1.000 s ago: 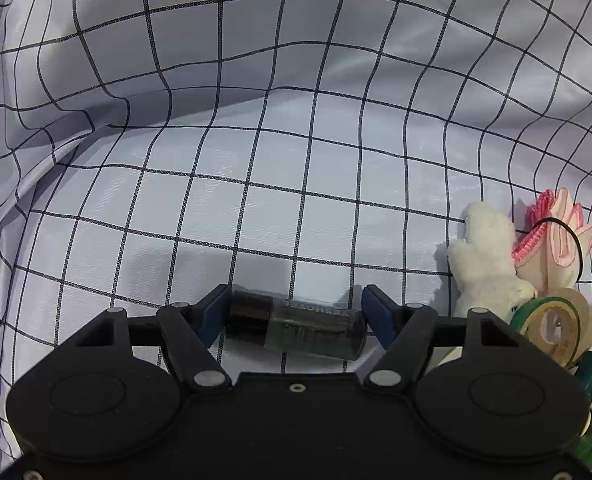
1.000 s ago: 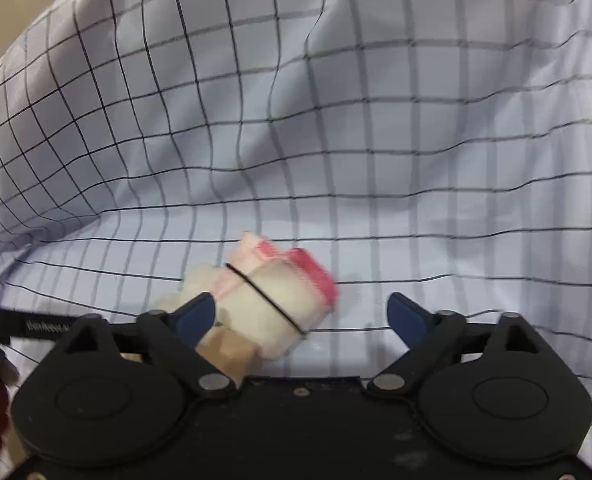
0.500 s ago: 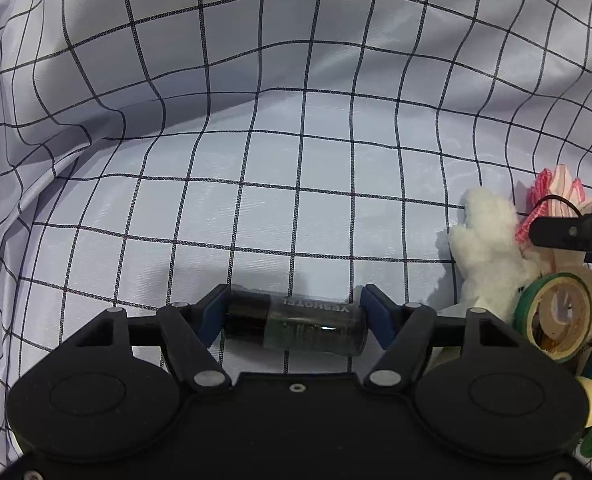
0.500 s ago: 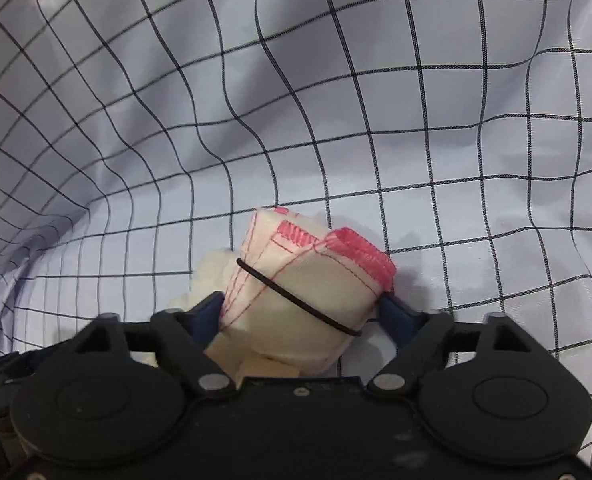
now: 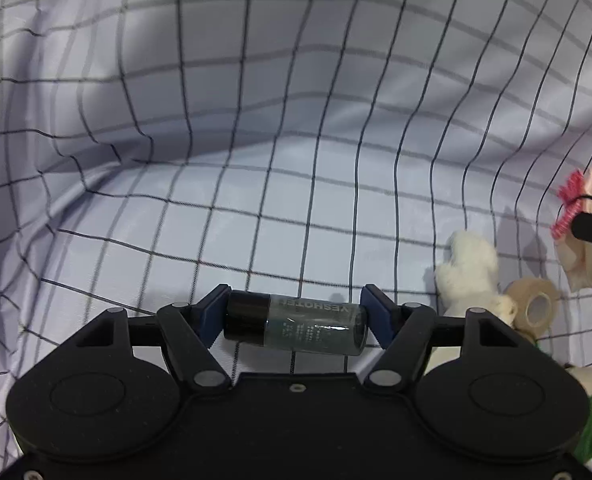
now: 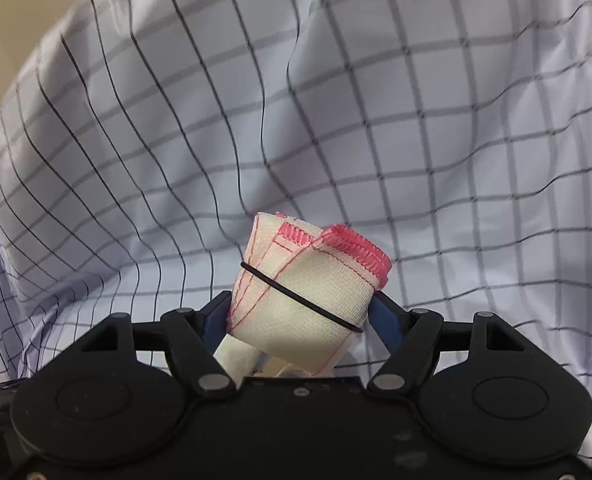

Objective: Organize soft objects
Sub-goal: 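Lift the bottle with the left tool while the right tool carries the towel roll toward the basket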

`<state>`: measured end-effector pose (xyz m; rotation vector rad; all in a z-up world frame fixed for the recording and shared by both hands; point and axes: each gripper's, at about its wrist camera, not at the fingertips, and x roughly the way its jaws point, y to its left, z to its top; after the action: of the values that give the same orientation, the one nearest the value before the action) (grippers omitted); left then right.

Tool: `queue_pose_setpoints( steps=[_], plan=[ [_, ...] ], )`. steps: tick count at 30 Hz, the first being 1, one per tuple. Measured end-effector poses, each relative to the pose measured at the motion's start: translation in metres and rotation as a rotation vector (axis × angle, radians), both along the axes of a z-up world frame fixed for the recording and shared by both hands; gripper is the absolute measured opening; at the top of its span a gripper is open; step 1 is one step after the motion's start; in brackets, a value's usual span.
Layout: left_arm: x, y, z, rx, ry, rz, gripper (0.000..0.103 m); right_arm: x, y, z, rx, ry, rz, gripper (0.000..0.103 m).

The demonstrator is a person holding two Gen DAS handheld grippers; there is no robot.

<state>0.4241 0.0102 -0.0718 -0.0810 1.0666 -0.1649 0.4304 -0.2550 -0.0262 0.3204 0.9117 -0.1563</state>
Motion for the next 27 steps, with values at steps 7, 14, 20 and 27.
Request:
queue_pose_setpoints(
  steps=[7, 14, 20, 27],
  plan=[
    [-0.025, 0.007, 0.043, -0.023, -0.065, 0.022, 0.066, -0.051, -0.001, 0.042, -0.058, -0.099, -0.005, 0.073],
    [-0.08, 0.011, 0.08, -0.045, -0.129, 0.016, 0.066, -0.127, 0.013, 0.078, -0.08, -0.199, 0.019, 0.073],
    [-0.138, 0.015, 0.106, -0.07, -0.191, 0.004, 0.066, -0.2, 0.025, 0.093, -0.075, -0.261, 0.052, 0.073],
    [-0.21, 0.008, 0.124, -0.098, -0.245, -0.041, 0.066, -0.285, 0.042, 0.096, -0.03, -0.308, 0.066, 0.073]
  ],
)
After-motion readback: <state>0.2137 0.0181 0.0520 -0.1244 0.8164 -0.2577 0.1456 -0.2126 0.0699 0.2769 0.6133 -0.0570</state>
